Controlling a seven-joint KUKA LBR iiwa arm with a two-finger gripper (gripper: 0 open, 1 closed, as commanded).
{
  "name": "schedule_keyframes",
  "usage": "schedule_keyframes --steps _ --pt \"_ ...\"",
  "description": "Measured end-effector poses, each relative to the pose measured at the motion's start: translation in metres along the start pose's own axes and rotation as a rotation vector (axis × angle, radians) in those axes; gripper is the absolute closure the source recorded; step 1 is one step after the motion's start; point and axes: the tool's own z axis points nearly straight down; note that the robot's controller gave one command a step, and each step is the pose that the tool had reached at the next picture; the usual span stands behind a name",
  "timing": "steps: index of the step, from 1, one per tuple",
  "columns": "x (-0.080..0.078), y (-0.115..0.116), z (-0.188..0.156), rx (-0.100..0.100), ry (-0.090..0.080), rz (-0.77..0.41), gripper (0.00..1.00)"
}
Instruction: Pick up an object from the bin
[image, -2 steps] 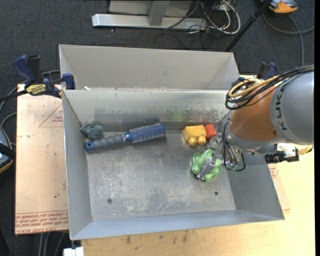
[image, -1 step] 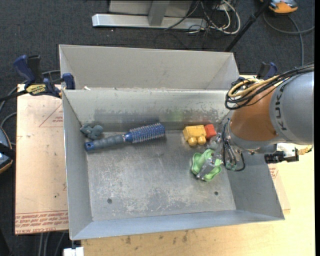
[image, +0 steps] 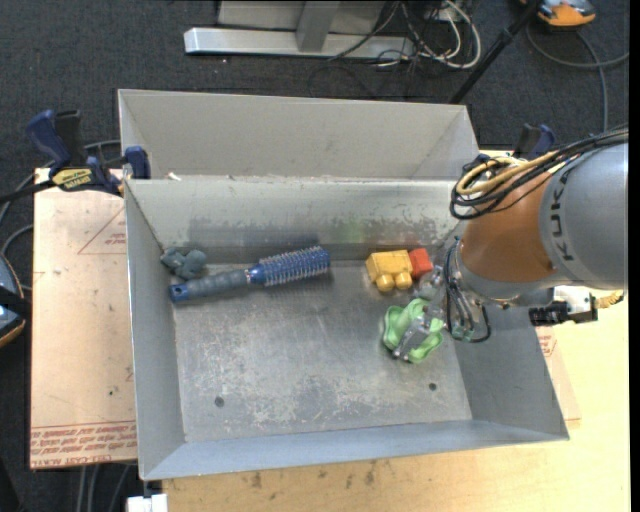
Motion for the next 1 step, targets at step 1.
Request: schedule_keyframes --steps 1 --pt "0.0003 0.0004 0.0 -0.001 0.0 -0.006 1.0"
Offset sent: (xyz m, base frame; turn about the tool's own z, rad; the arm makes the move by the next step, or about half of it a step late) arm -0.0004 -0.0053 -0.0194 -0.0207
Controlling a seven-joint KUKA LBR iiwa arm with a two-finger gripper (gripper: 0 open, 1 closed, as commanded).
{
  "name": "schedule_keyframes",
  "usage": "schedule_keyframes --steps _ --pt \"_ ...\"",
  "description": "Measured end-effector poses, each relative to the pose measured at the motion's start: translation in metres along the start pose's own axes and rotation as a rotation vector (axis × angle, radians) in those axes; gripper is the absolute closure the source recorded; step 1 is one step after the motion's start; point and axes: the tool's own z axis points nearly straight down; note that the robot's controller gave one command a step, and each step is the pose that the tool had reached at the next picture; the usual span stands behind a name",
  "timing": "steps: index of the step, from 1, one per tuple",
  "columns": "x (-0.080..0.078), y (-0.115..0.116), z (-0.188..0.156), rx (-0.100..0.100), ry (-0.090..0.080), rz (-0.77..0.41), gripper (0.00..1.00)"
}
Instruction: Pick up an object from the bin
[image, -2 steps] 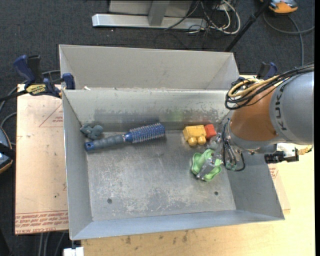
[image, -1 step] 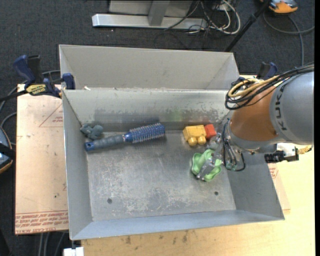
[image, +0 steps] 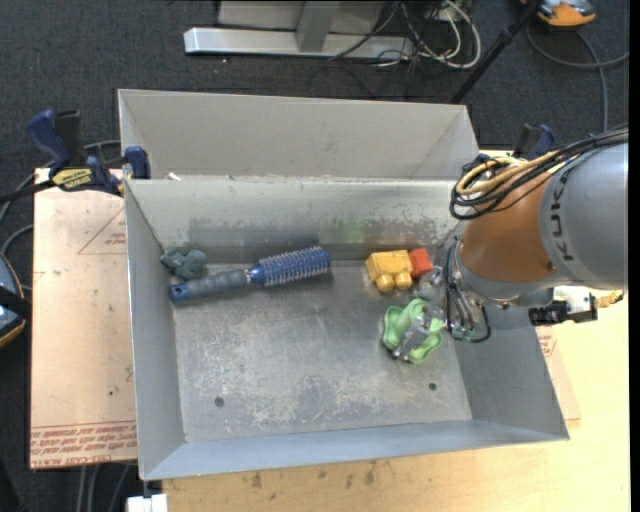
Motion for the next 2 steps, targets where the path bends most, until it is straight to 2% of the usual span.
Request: schedule_keyframes --steps 2 --pt "0.0005 0.0006 0.0001 -0.001 0.001 0.024 1.0"
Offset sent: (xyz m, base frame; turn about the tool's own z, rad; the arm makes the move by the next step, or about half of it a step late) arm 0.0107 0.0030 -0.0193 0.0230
